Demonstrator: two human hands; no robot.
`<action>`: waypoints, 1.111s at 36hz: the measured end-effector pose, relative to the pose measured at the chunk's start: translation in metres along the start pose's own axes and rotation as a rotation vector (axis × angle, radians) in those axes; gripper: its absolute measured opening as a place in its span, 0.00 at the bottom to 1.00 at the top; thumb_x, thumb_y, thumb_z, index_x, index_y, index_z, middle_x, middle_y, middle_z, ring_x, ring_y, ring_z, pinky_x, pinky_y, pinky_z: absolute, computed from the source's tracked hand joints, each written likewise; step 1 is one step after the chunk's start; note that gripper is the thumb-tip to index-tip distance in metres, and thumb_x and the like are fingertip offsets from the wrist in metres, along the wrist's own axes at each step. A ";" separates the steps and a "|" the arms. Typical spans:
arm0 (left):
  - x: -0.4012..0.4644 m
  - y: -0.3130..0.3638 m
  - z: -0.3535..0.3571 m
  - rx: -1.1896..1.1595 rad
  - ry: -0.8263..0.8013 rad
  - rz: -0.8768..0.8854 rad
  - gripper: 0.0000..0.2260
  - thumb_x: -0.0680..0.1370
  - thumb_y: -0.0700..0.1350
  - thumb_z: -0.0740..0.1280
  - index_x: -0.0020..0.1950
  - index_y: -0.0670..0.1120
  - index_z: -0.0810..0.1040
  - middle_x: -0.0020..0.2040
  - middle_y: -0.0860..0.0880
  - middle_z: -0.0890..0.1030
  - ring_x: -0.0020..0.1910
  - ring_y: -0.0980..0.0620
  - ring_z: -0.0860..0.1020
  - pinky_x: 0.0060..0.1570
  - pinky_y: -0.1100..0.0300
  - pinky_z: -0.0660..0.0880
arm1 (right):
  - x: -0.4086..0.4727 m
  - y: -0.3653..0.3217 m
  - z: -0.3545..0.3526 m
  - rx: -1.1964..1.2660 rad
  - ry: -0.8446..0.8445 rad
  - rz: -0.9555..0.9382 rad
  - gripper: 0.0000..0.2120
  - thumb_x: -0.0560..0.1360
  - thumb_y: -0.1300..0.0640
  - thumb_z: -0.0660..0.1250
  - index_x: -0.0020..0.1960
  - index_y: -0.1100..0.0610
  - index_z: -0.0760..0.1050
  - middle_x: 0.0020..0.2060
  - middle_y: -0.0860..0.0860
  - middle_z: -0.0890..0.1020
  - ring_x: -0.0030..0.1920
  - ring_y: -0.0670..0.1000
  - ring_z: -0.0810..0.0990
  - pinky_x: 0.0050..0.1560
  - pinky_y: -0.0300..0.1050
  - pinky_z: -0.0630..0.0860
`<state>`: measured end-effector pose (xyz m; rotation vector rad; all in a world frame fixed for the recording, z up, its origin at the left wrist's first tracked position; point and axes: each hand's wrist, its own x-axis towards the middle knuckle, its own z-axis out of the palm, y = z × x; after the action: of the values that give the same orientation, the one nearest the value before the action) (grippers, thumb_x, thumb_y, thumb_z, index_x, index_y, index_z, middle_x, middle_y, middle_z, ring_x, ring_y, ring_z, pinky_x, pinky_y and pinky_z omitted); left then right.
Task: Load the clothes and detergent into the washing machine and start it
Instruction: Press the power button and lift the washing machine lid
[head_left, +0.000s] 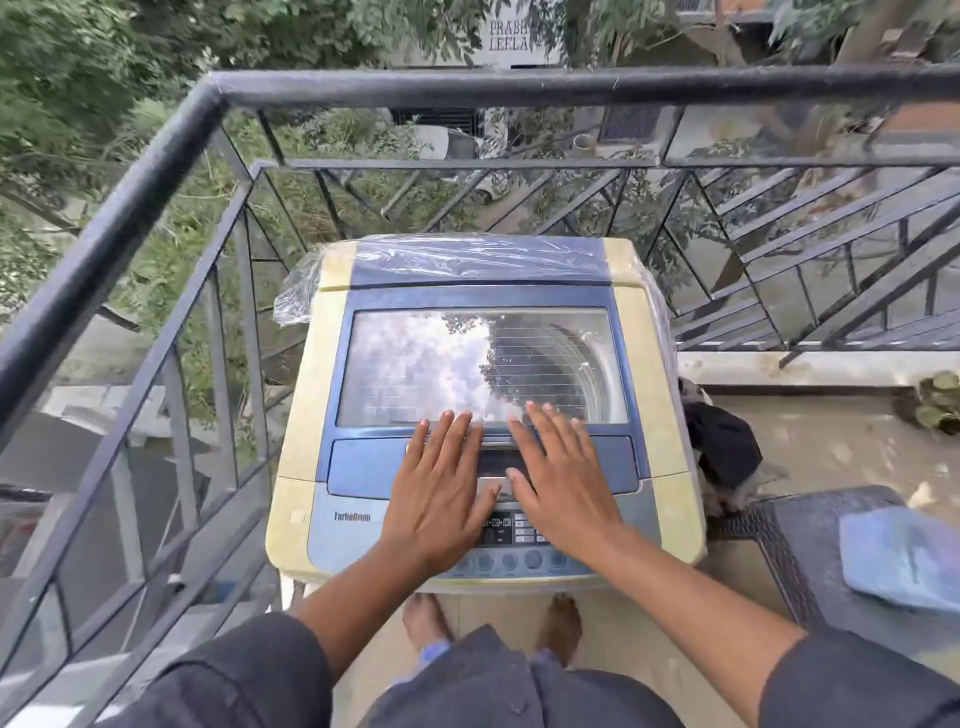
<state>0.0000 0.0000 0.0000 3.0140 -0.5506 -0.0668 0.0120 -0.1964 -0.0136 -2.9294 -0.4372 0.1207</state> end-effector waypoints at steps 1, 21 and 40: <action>-0.004 0.000 0.000 0.006 -0.008 -0.005 0.32 0.85 0.60 0.53 0.82 0.41 0.66 0.82 0.40 0.66 0.82 0.40 0.63 0.79 0.39 0.61 | -0.004 -0.001 0.000 -0.005 -0.016 -0.010 0.30 0.83 0.44 0.58 0.83 0.52 0.58 0.83 0.54 0.57 0.83 0.57 0.54 0.81 0.61 0.55; -0.024 -0.004 0.012 -0.102 0.075 0.006 0.15 0.84 0.55 0.58 0.58 0.47 0.77 0.49 0.49 0.77 0.48 0.44 0.74 0.54 0.49 0.73 | -0.019 -0.023 0.009 0.125 0.080 -0.095 0.18 0.78 0.49 0.65 0.64 0.54 0.77 0.51 0.50 0.81 0.51 0.56 0.78 0.55 0.52 0.75; -0.029 -0.002 0.004 -0.193 0.114 -0.018 0.13 0.85 0.54 0.58 0.57 0.46 0.76 0.48 0.49 0.76 0.47 0.44 0.73 0.54 0.49 0.72 | -0.018 -0.032 -0.004 0.202 0.051 -0.014 0.16 0.78 0.48 0.71 0.62 0.54 0.79 0.49 0.51 0.81 0.50 0.55 0.78 0.56 0.53 0.75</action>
<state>-0.0261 0.0118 -0.0030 2.8148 -0.4763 0.0474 -0.0139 -0.1722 -0.0029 -2.7247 -0.4120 0.0821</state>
